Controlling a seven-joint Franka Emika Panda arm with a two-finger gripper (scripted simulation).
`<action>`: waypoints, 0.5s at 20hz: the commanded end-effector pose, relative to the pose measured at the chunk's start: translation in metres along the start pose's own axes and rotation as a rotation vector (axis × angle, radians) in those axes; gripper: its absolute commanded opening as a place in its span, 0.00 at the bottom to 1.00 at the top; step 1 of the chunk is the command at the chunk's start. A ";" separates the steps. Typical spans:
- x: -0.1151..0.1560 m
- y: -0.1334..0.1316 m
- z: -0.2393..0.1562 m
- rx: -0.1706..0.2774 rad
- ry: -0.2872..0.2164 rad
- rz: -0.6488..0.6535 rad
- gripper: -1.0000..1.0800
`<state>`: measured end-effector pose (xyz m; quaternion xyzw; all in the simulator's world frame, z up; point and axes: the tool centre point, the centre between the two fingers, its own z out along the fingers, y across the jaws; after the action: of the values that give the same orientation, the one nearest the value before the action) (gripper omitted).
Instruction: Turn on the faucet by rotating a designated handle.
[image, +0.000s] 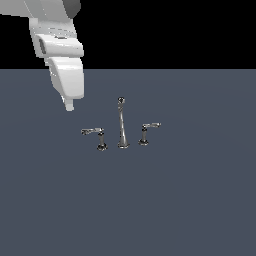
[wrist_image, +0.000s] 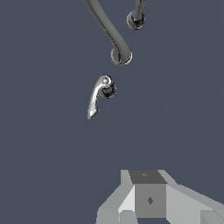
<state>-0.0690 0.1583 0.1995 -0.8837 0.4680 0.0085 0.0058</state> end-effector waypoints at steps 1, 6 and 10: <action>0.005 -0.010 0.012 0.001 0.002 0.041 0.00; 0.018 -0.030 0.036 0.001 0.007 0.127 0.00; 0.031 -0.047 0.058 0.000 0.013 0.202 0.00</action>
<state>-0.0211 0.1608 0.1497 -0.8400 0.5425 0.0047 0.0028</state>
